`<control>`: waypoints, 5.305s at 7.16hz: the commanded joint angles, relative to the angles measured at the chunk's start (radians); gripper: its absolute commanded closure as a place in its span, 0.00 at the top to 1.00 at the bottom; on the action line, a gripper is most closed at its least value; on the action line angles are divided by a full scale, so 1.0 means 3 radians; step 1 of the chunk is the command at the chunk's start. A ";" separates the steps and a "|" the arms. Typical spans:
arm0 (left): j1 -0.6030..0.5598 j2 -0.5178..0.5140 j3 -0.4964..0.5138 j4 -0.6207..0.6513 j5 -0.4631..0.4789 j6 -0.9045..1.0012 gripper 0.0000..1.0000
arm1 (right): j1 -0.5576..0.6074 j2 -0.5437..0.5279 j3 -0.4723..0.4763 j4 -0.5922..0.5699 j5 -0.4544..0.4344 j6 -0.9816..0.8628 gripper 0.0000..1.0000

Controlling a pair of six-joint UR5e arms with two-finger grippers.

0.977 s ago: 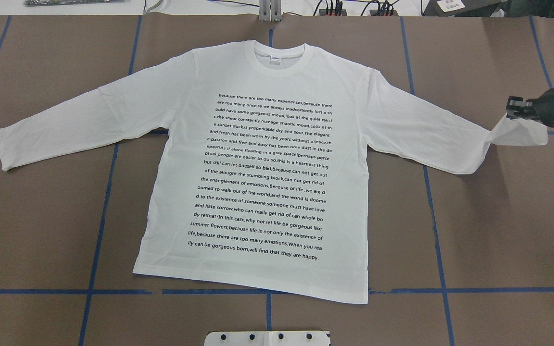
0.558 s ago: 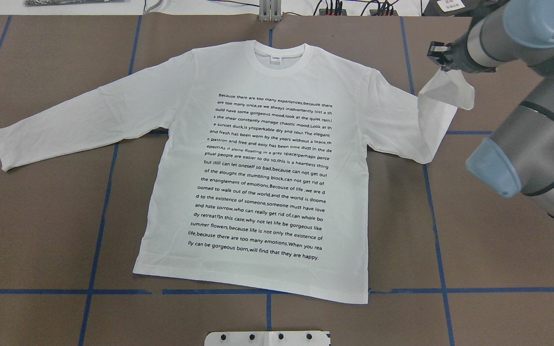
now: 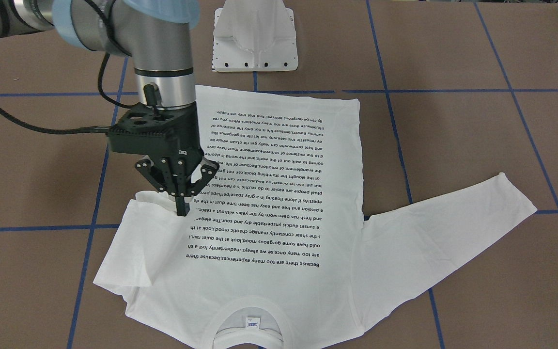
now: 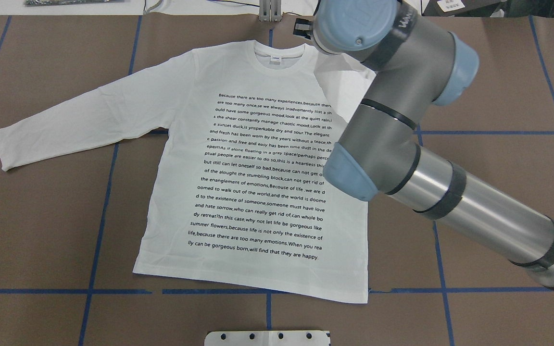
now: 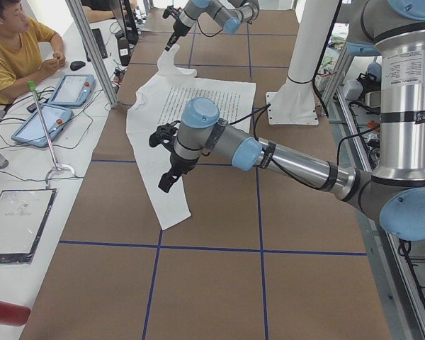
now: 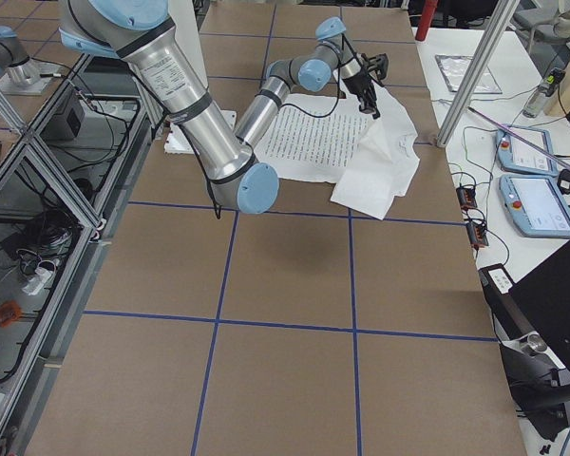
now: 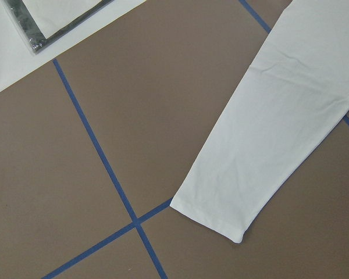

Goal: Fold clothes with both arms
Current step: 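Carry the sleeve across the shirt body toward the other sleeve with the right gripper, then release the sleeve on the shirt and withdraw the right gripper, then move the left gripper to the cuff of the other sleeve and grasp it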

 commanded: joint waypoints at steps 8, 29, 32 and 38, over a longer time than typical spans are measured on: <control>-0.0005 0.0023 0.0037 0.0000 0.0005 -0.0001 1.00 | -0.0866 0.1352 -0.2034 0.0537 -0.0773 0.0547 0.00; 0.1644 -0.0002 0.1856 -0.3185 0.1303 -0.2767 0.87 | 0.1783 -0.2165 0.0839 0.0092 0.2520 -0.2577 1.00; 0.2075 -0.0008 0.1903 -0.3318 0.1406 -0.3115 0.86 | 0.1783 -0.2191 0.0850 0.0092 0.2515 -0.2561 1.00; 0.2071 0.0053 0.1939 -0.3318 0.1406 -0.3084 0.01 | 0.1783 -0.2181 0.0855 0.0092 0.2515 -0.2556 1.00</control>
